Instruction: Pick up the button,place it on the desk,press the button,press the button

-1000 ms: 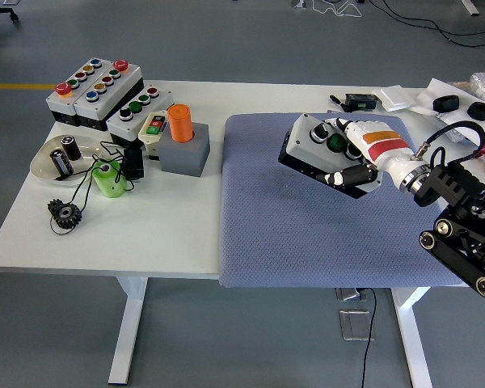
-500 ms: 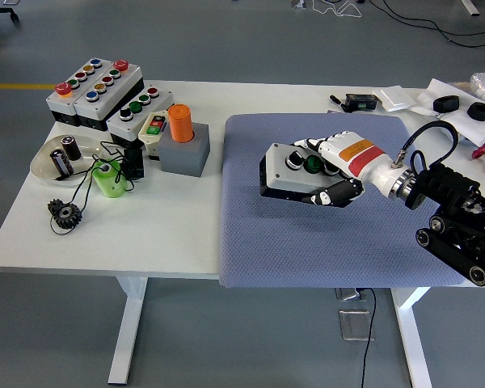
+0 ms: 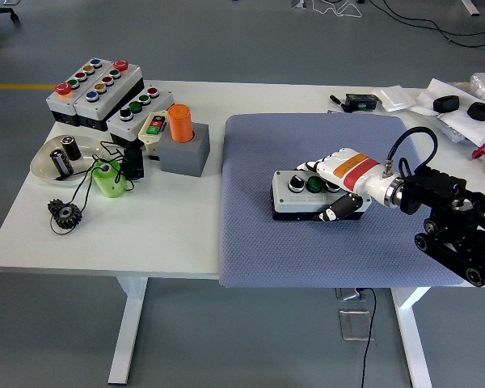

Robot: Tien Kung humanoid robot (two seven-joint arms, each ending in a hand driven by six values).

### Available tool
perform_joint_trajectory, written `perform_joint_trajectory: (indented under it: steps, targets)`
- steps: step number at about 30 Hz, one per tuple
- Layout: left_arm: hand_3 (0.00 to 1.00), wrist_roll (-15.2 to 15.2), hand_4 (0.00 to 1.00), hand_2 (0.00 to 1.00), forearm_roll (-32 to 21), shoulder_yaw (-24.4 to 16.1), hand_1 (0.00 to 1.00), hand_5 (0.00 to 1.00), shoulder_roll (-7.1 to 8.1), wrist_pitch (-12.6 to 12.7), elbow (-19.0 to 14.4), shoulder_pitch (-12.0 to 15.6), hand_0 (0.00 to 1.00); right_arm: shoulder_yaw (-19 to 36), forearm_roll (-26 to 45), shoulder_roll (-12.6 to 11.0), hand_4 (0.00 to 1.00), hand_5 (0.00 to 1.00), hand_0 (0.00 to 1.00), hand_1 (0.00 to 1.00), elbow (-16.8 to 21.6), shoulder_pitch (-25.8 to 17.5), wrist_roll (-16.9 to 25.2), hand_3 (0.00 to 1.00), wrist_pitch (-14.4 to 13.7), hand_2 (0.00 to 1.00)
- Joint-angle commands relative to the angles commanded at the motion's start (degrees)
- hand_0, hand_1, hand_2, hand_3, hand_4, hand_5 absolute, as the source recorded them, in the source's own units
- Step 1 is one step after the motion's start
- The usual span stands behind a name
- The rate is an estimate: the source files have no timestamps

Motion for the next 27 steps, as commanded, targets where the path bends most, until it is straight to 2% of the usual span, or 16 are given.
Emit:
perform_joint_trajectory:
  steps: [1,2,7,8,13,14,19,20,21,26,27]
  targets:
    - [0.505,-0.02,0.322,0.703,-0.11,0.09,0.700,0.998,-0.01,0.01,0.00,0.04,0.646,0.29,-1.48,0.02,0.460,0.128,0.019,0.002,0.01,-0.08,-1.27,0.289,0.73,0.177]
    - [0.504,0.00,0.320,0.703,-0.07,0.06,0.700,0.998,-0.03,0.03,0.00,0.05,0.646,0.37,-2.76,0.01,0.717,0.278,0.419,0.374,-0.07,-0.13,-2.30,0.534,1.20,0.441]
    - [0.504,0.09,0.320,0.703,0.28,-0.16,0.700,0.998,-0.07,0.06,0.00,0.17,0.646,0.65,-5.65,-0.63,0.717,0.278,0.419,0.374,0.32,-0.51,-4.64,0.534,2.05,0.441]
    - [0.504,0.15,0.320,0.703,0.49,-0.32,0.701,0.998,-0.10,0.09,0.00,0.19,0.646,0.79,-5.69,-0.91,0.774,0.290,0.624,0.609,0.66,-0.67,-4.82,0.768,2.39,0.746]
    - [0.504,-0.07,0.320,0.703,-0.37,0.40,0.701,0.998,-0.08,0.12,0.00,0.29,0.646,1.44,-4.90,-1.84,0.774,0.290,0.624,0.609,1.78,-1.29,-5.18,0.768,4.31,0.746]
    - [0.504,-0.06,0.320,0.703,-0.39,0.51,0.701,0.998,-0.07,0.12,0.00,0.29,0.646,1.53,-3.83,-2.14,0.860,0.256,0.881,0.820,2.07,-1.44,-5.09,0.998,4.69,0.975]
    - [0.504,-0.06,0.320,0.703,-0.34,0.48,0.701,0.998,-0.04,0.08,0.00,0.33,0.646,2.66,-2.36,-3.03,0.860,0.256,0.881,0.820,3.12,-2.04,-5.21,0.998,5.78,0.975]
    - [0.504,-0.09,0.318,0.703,-0.56,0.68,0.702,0.998,-0.05,0.07,0.00,0.35,0.646,3.22,-2.08,-3.35,0.887,0.204,0.907,0.889,3.59,-2.32,-5.37,0.998,6.02,0.998]
    - [0.504,-0.11,0.318,0.703,-0.71,0.80,0.702,0.998,-0.06,0.07,0.00,0.35,0.646,3.52,-1.94,-3.52,0.887,0.204,0.907,0.889,3.85,-2.47,-5.46,0.998,6.16,0.998]
    - [0.504,-0.14,0.318,0.703,-1.01,0.98,0.702,0.998,-0.11,0.09,0.00,0.38,0.646,6.01,-1.50,-5.25,0.887,0.204,0.907,0.889,7.04,-3.55,-6.70,0.998,8.33,0.998]
    - [0.504,-0.11,0.317,0.703,-0.94,0.97,0.701,0.998,-0.12,0.10,0.00,0.39,0.646,6.99,-1.57,-6.03,0.887,0.197,0.933,0.917,8.42,-3.97,-7.54,0.998,9.41,0.998]
